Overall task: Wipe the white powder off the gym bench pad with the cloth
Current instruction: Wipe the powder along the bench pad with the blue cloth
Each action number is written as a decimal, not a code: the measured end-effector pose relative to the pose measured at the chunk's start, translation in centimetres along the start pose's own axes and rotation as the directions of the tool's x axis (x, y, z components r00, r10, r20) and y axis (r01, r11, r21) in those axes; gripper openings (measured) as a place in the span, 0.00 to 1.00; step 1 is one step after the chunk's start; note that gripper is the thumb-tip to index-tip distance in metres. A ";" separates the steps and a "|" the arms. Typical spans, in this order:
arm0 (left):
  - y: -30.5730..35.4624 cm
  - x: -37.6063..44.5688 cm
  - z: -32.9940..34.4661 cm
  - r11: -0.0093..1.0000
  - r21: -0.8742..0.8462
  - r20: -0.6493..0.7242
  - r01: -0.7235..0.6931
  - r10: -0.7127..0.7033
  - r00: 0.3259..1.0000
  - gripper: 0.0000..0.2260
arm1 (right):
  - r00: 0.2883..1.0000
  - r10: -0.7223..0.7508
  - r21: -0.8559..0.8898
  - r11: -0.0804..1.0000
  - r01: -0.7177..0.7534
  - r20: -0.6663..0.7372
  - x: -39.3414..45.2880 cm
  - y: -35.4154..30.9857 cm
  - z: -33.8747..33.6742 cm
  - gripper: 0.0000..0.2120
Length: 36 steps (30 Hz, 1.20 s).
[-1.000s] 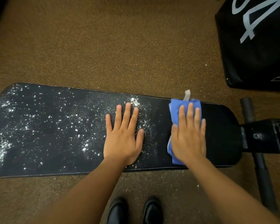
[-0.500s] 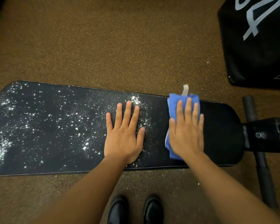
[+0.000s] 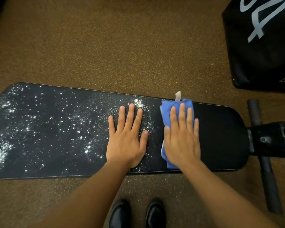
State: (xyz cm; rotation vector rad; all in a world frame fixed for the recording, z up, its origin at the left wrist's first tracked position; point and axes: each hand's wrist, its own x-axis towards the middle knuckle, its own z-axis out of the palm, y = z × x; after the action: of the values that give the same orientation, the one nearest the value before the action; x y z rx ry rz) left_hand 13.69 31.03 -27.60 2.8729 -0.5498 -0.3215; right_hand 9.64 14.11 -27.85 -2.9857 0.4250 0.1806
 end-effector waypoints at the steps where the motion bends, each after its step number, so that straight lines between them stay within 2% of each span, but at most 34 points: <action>1: 0.0 0.0 0.0 1.000 -0.001 0.000 0.000 0.000 1.000 0.29 | 0.999 0.042 0.021 0.999 -0.041 -0.016 1.5 -0.6 -0.2 0.30; 4: 0.1 0.1 0.0 1.000 0.002 0.006 -0.001 0.001 1.000 0.29 | 0.997 0.080 0.056 0.995 -0.079 -0.022 3.3 -2.5 -0.3 0.31; 9: -0.1 0.1 0.0 1.000 -0.015 0.004 -0.006 0.006 1.000 0.29 | 0.986 -0.164 0.023 0.986 0.163 0.008 -3.6 -2.5 0.3 0.28; 11: -0.1 0.1 0.0 1.000 -0.004 0.001 -0.009 0.009 1.000 0.29 | 0.993 -0.115 0.024 0.993 0.115 0.024 -4.1 -0.2 0.2 0.28; 13: -0.1 0.1 0.0 1.000 0.001 0.001 -0.006 0.006 1.000 0.29 | 1.000 0.016 0.023 1.000 -0.017 0.015 -2.2 1.5 -0.1 0.29; 15: 0.0 0.0 -0.1 1.000 0.001 0.001 -0.003 0.003 1.000 0.29 | 0.991 0.131 0.040 0.991 -0.130 -0.016 0.9 1.3 -0.5 0.31; 17: 0.0 0.0 -0.1 1.000 -0.001 0.000 -0.003 0.003 1.000 0.29 | 0.983 0.185 0.083 0.980 -0.183 -0.017 3.6 -0.5 -0.6 0.30; 19: 0.0 0.1 0.0 1.000 -0.001 0.000 -0.002 0.002 1.000 0.29 | 0.986 0.169 0.115 0.979 -0.167 -0.009 4.3 -2.9 -0.5 0.30; 22: 0.0 0.1 0.0 1.000 -0.010 -0.002 -0.007 0.007 1.000 0.29 | 1.000 0.019 0.086 0.996 -0.018 -0.012 0.0 -4.9 0.0 0.30; 25: -0.1 0.1 0.1 1.000 -0.024 -0.013 -0.017 0.016 1.000 0.29 | 0.993 -0.114 0.035 0.993 0.113 0.026 -5.7 -2.4 0.4 0.28; 28: -0.1 0.1 0.1 1.000 -0.014 -0.009 -0.012 0.012 1.000 0.29 | 0.999 0.027 -0.014 1.000 -0.027 0.041 -4.3 2.2 -0.1 0.29; 31: -0.1 0.0 0.0 1.000 -0.007 -0.007 -0.010 0.010 1.000 0.29 | 0.982 0.189 0.028 0.982 -0.189 -0.001 1.6 1.4 -0.8 0.31; 33: -0.1 0.1 0.0 1.000 -0.003 -0.007 -0.007 0.007 1.000 0.29 | 0.982 0.188 0.072 0.980 -0.186 -0.010 4.2 -1.4 -0.7 0.30; 36: -0.1 0.2 0.1 1.000 -0.006 -0.001 -0.005 0.005 1.000 0.29 | 0.998 0.058 0.056 0.997 -0.056 -0.028 2.1 -3.8 -0.1 0.30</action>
State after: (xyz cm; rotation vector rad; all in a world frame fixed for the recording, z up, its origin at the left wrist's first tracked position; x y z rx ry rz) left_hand 13.85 30.99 -27.74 2.8653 -0.5548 -0.3202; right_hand 12.76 17.18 -27.62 -2.9271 0.5106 0.1276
